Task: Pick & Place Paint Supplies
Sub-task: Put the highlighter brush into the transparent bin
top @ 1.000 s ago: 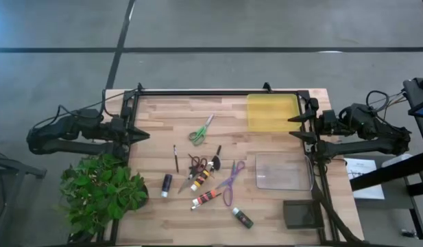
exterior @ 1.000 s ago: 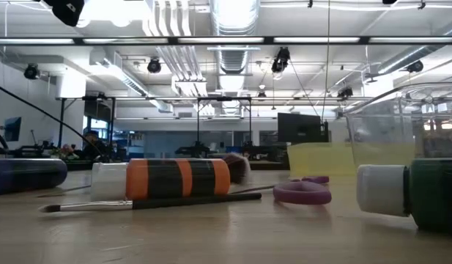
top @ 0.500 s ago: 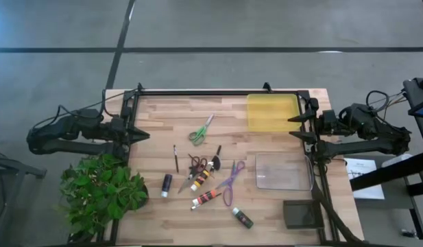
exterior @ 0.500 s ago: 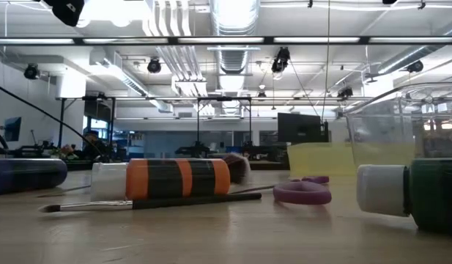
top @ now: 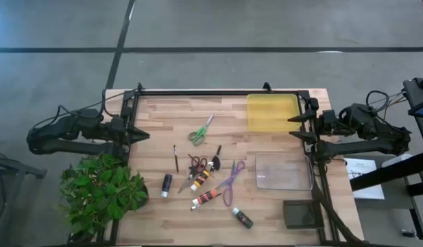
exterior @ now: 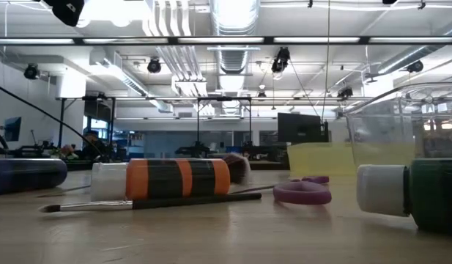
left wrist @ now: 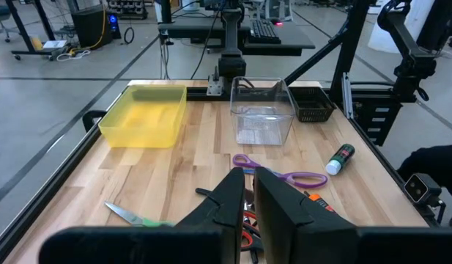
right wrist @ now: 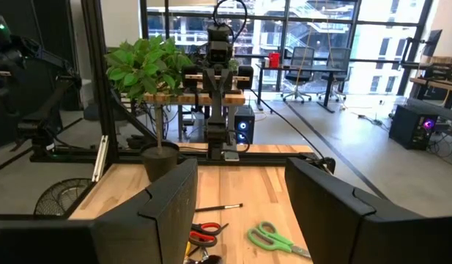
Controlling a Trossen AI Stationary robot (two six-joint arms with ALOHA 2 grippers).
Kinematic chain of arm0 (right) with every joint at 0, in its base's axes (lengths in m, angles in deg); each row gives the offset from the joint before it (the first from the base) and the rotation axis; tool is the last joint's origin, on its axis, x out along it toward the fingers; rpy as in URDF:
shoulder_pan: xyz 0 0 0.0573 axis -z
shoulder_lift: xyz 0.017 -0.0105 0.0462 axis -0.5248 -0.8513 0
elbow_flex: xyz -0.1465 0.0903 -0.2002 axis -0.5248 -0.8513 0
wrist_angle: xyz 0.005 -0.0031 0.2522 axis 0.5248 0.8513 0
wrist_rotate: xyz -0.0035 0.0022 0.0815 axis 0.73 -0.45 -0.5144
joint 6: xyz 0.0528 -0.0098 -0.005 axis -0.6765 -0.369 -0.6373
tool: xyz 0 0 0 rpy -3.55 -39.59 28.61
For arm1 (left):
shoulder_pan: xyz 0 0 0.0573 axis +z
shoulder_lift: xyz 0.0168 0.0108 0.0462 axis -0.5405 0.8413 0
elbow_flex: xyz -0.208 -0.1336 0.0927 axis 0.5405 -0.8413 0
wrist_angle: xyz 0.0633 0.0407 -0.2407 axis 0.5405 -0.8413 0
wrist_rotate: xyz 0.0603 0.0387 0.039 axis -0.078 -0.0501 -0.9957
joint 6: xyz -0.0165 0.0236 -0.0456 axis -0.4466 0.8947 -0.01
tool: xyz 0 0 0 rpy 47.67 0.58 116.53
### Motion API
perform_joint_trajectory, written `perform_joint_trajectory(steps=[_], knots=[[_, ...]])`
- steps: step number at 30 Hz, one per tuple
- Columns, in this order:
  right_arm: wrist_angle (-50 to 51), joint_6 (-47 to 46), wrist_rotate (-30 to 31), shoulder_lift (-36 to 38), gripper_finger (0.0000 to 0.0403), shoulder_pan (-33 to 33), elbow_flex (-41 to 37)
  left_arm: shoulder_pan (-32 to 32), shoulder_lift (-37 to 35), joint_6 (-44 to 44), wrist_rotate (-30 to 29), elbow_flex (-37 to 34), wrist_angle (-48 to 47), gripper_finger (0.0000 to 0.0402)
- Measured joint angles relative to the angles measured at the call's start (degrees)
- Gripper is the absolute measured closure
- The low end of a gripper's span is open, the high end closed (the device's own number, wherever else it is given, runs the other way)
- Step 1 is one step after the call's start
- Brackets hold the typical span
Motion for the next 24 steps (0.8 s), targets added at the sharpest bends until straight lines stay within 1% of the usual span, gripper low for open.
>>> perform_joint_trajectory(steps=[4, 16, 21, 24], knots=[[0.0, -1.4, 0.0, 0.0, 0.0196, 0.0, 0.0, 0.0, 0.0, 0.0, 0.0, 0.0, 0.0, 0.0361], [-1.4, -1.8, 0.0, -0.1, 0.0196, 0.0, 0.0, 0.0, 0.0, 0.0, 0.0, 0.0, 0.4, 0.0361], [-1.7, -12.3, 0.0, -0.7, 0.0196, 0.0, 0.0, 0.0, 0.4, -4.5, 0.0, 0.0, 1.5, 0.0361], [-1.7, -13.0, 0.0, -0.8, 0.0196, 0.0, 0.0, 0.0, 0.5, -3.5, -0.6, 0.0, 2.7, 0.0361]])
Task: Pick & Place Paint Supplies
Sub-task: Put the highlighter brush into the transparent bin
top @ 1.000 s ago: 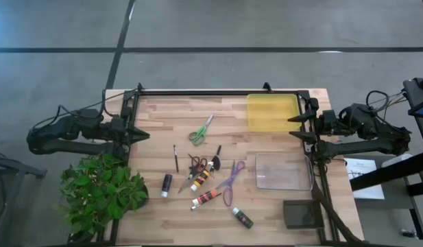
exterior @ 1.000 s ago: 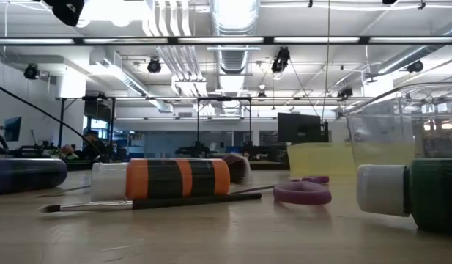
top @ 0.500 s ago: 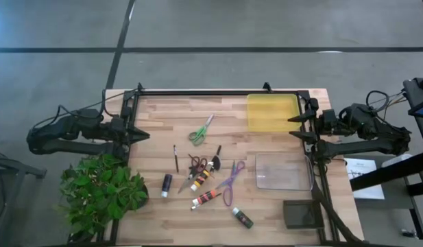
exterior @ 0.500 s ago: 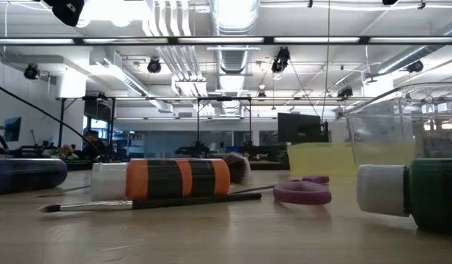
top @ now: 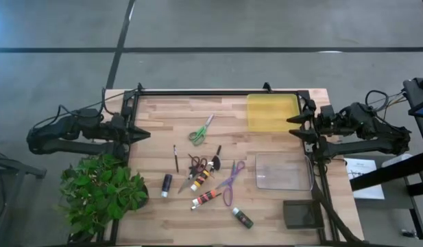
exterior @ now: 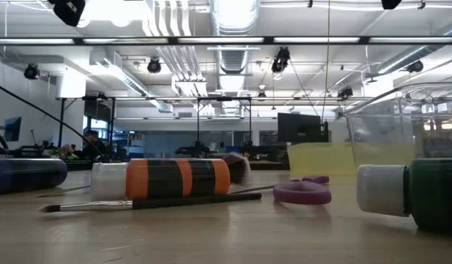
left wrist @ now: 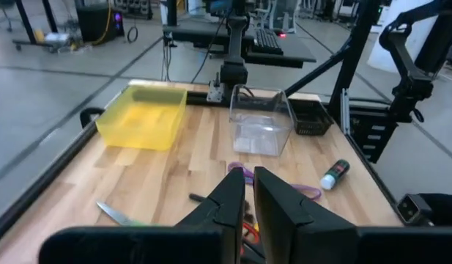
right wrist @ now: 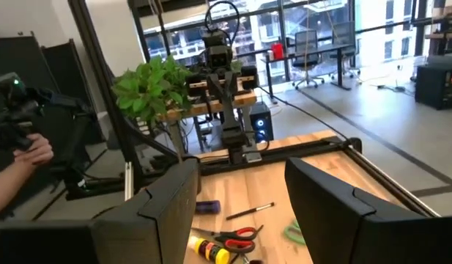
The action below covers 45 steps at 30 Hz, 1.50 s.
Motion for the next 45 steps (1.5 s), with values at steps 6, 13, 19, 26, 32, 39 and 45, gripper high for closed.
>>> perform_joint_trajectory(steps=[6, 13, 19, 26, 32, 39, 45], knots=[[-0.1, -3.7, 0.0, -1.0, 0.0196, 0.0, 0.0, 0.0, 0.5, 2.3, -0.2, 0.0, 1.7, 0.0361], [0.0, -6.8, -5.4, -2.2, 0.0196, 0.0, 0.0, 0.0, 1.6, 2.1, -0.2, 0.0, 3.4, 0.0361], [0.0, -2.2, -8.8, -7.1, 0.0196, 0.0, 0.0, 0.0, 3.1, 11.6, -1.5, 0.0, 5.5, 0.0361], [-0.9, 3.0, -14.8, -18.0, 0.0196, -1.2, 0.0, 0.0, 3.5, 26.7, -3.3, 0.5, 22.8, 0.0361], [-1.9, 10.7, -13.6, -25.5, 0.0196, -1.3, 8.8, 0.0, 3.5, 33.6, -10.8, 3.4, 23.1, 0.0361], [2.8, 23.6, -3.6, -29.1, 0.0196, -3.2, 25.4, 0.0, 3.6, 33.8, -12.9, 3.7, 21.9, 0.0361], [11.2, 26.2, 20.0, -29.0, 0.0196, -4.2, 36.7, 0.0, 3.6, 35.7, -14.0, 3.7, 18.0, 0.0361]])
